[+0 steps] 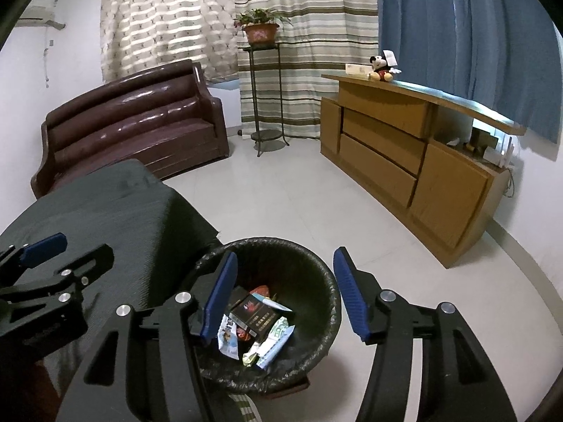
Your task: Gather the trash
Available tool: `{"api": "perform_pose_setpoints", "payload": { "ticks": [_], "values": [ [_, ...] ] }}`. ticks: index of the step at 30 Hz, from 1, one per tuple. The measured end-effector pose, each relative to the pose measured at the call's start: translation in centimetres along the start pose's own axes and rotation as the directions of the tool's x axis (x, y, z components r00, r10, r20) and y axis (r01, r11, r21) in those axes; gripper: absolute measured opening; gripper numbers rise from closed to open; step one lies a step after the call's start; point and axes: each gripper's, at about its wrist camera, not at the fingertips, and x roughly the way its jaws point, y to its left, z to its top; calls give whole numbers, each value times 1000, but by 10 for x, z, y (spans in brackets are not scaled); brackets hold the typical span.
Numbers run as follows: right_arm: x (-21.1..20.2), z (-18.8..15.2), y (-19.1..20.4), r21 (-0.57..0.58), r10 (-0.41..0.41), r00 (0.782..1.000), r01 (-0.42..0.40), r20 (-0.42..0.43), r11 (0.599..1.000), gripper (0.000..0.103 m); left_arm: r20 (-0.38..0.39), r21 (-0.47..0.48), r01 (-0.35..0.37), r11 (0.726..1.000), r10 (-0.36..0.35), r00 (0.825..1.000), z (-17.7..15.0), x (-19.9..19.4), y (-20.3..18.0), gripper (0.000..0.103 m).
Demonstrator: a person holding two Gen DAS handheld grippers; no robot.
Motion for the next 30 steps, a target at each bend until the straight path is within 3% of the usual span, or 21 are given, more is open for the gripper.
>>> {"api": "perform_pose_setpoints", "payload": {
  "ticks": [8,30],
  "values": [
    [-17,-2,9,-24,21,1000,-20,19,999,61,34,-10,-36,999,36,999,-9,-29,10,86],
    [-48,-6,15,-43,36,997,-33,69,999,63,77,-45,-51,998,54,996,-19,-73,25,88]
  ]
}}
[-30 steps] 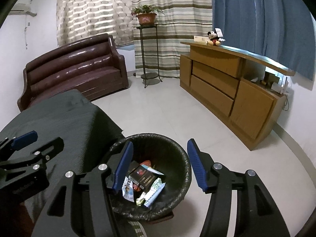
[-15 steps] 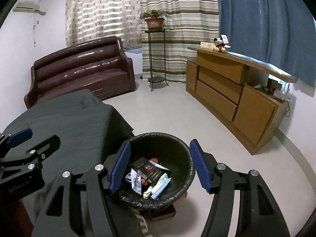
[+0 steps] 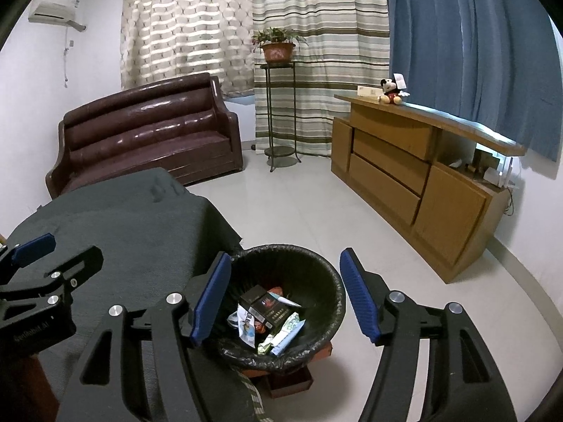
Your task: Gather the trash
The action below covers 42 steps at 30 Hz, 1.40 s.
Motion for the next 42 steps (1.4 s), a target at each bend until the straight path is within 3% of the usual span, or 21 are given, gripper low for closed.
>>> {"api": "perform_pose_setpoints", "payload": {
  "ticks": [42],
  "values": [
    [-1,-1,0,1,0,1000,0,-2,1000,63,-2,-4,4,1000,-4,1000,-2,-1,3,88]
  ]
}}
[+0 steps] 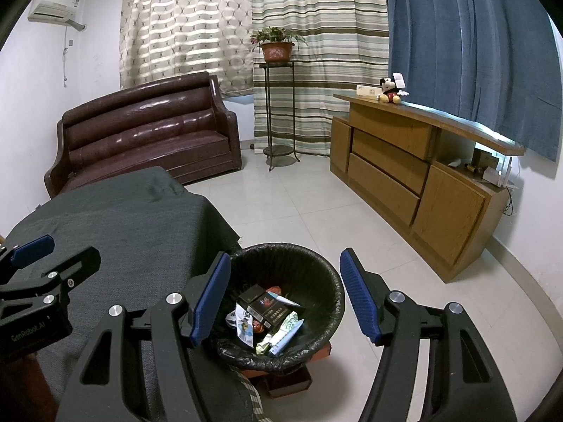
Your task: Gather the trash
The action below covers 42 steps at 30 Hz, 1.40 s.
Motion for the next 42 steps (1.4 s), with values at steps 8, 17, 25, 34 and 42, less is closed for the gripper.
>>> {"api": "perform_pose_setpoints", "payload": {
  "ticks": [8,17,25,34,42],
  "values": [
    [0,0,0,-1,1,1000,-1,1,1000,63,3,-2,-1,1000,1,1000,0,-1,1,88],
    [0,0,0,-2,1,1000,-1,-2,1000,63,-1,-4,4,1000,-4,1000,-3,0,-7,88],
    [1,-1,-1,-2,0,1000,0,-4,1000,63,-9,-2,7,1000,-7,1000,-2,1,-12,88],
    [0,-1,-1,-2,0,1000,0,-5,1000,63,-1,0,0,1000,0,1000,-2,0,-16,88],
    [0,-2,-2,-2,0,1000,0,-6,1000,63,-2,2,8,1000,-8,1000,-1,-1,-17,88]
  ]
}}
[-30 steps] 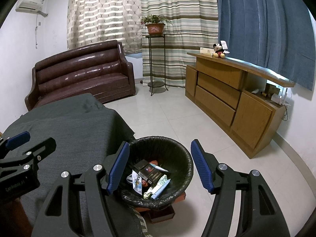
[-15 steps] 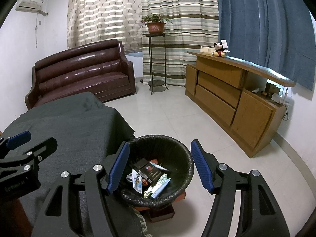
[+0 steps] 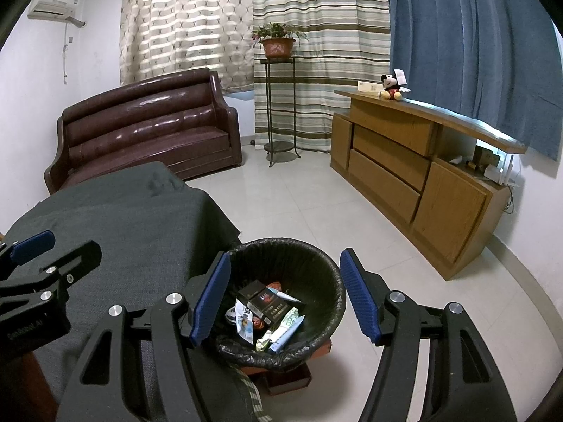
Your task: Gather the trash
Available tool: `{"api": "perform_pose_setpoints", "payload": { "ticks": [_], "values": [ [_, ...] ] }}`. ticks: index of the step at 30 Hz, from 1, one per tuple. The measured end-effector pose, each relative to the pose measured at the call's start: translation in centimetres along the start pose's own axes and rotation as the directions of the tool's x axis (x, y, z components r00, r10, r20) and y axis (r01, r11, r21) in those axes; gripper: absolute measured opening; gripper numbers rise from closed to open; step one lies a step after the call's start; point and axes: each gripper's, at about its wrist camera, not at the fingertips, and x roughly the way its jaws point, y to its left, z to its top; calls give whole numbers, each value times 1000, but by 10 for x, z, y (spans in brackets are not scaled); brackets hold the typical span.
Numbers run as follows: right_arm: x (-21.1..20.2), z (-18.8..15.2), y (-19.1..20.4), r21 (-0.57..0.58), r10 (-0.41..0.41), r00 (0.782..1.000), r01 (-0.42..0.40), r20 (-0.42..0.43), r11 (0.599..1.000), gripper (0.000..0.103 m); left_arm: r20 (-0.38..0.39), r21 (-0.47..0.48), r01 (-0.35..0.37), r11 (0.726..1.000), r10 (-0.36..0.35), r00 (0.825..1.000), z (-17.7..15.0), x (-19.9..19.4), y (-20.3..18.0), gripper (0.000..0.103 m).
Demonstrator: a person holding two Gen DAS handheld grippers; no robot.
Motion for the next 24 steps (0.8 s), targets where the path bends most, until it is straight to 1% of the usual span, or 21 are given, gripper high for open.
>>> {"api": "perform_pose_setpoints", "payload": {
  "ticks": [5,9,16,22,24],
  "values": [
    [0,0,0,0,0,1000,0,-1,1000,63,-6,10,6,1000,-6,1000,1,1,-8,88],
    [-1,1,0,0,0,1000,0,-1,1000,63,-11,6,19,1000,-18,1000,0,3,-6,88],
    [0,-1,0,-1,0,1000,0,-3,1000,63,5,20,0,1000,-1,1000,0,4,-9,88],
    [0,-2,1,-5,-1,1000,1,-3,1000,64,-20,4,-6,1000,6,1000,-2,9,0,88],
    [1,-3,2,-5,-1,1000,1,-5,1000,66,-32,7,-11,1000,12,999,-4,11,4,88]
  ]
}}
